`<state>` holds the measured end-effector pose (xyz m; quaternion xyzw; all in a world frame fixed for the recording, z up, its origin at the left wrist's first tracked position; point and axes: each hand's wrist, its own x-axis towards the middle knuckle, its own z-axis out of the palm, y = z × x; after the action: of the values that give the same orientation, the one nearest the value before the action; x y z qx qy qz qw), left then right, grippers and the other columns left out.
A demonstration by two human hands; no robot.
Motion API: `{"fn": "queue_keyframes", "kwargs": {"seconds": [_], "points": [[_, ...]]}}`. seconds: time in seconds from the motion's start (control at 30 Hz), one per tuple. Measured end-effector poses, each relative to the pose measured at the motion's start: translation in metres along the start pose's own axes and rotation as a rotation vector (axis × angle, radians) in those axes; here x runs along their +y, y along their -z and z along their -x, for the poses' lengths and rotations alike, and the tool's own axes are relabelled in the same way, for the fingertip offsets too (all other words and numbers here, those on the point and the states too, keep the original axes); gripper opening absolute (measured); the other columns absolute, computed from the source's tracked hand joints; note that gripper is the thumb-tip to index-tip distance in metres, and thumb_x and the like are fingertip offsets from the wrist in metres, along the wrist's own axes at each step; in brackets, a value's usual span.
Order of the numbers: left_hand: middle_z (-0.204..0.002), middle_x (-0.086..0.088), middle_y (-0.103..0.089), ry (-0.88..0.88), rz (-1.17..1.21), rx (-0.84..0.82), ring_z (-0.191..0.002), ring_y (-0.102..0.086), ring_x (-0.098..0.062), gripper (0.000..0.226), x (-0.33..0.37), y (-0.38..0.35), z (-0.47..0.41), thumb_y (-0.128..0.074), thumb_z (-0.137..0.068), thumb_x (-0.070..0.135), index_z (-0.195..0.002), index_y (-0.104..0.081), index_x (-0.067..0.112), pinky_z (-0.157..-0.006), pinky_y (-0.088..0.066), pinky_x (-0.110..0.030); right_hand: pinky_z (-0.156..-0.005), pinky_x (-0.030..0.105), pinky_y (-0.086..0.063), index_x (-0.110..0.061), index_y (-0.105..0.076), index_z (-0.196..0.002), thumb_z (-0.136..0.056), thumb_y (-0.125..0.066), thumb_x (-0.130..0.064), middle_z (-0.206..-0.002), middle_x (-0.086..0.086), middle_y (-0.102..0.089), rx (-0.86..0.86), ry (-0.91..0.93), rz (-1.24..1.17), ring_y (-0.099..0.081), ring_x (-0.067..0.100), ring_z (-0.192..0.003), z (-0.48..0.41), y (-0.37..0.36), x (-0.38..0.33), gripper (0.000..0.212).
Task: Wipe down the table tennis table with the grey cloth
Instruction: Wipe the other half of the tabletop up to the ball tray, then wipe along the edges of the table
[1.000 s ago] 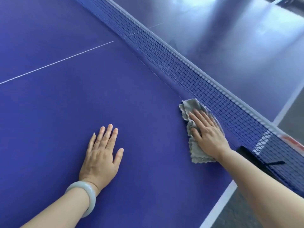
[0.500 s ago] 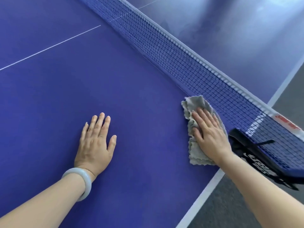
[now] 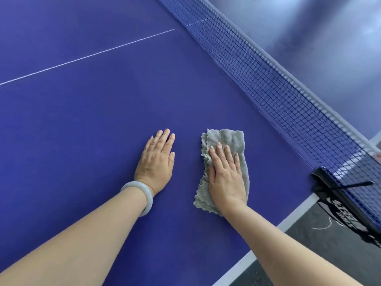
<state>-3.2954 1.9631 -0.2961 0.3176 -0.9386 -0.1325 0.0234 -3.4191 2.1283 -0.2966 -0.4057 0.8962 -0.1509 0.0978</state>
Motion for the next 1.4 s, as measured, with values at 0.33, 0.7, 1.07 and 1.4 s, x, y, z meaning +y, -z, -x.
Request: {"fn": "queue_keyframes", "kwargs": {"seconds": [0.33, 0.7, 1.07, 1.4], "points": [[-0.161, 0.000, 0.024, 0.013, -0.183, -0.168, -0.151, 0.017, -0.016, 0.058, -0.043, 0.023, 0.165, -0.013, -0.107, 0.033, -0.155, 0.016, 0.018, -0.122, 0.013, -0.034, -0.123, 0.024, 0.002, -0.029, -0.049, -0.145, -0.106, -0.042, -0.015, -0.157, -0.017, -0.025, -0.125, 0.239, -0.251, -0.007, 0.000, -0.150, 0.087, -0.023, -0.082, 0.042], [-0.117, 0.003, -0.060, 0.498, 0.377, -0.246, -0.103, -0.055, -0.017, 0.024, -0.042, 0.096, 0.244, -0.040, -0.102, 0.023, -0.117, -0.058, 0.019, -0.082, -0.045, -0.029, -0.083, 0.034, -0.052, -0.022, -0.076, -0.104, -0.100, -0.055, -0.018, -0.096, 0.001, -0.075, -0.530, -0.272, -1.093, -0.068, 0.018, -0.087, 0.169, 0.062, -0.139, 0.022], [-0.108, 0.016, -0.072, 0.200, 1.196, -0.215, -0.103, -0.061, 0.009, 0.018, 0.070, 0.163, 0.262, -0.055, -0.100, 0.020, -0.113, -0.066, 0.024, -0.083, -0.043, -0.004, -0.095, 0.031, -0.050, -0.028, -0.074, -0.110, -0.103, -0.051, -0.018, -0.107, -0.007, -0.075, -0.238, -0.231, -1.039, -0.068, 0.010, -0.104, 0.235, 0.145, -0.135, 0.027], [-0.118, -0.006, -0.070, 0.190, 1.407, -0.559, -0.105, -0.070, -0.020, 0.036, 0.173, 0.146, 0.326, -0.062, -0.096, 0.038, -0.127, -0.056, 0.020, -0.091, -0.058, -0.039, -0.098, 0.041, -0.049, -0.023, -0.073, -0.114, -0.098, -0.057, -0.014, -0.123, -0.003, -0.065, -0.056, -0.137, -0.509, -0.061, 0.017, -0.113, 0.342, 0.167, -0.073, 0.024]]}}
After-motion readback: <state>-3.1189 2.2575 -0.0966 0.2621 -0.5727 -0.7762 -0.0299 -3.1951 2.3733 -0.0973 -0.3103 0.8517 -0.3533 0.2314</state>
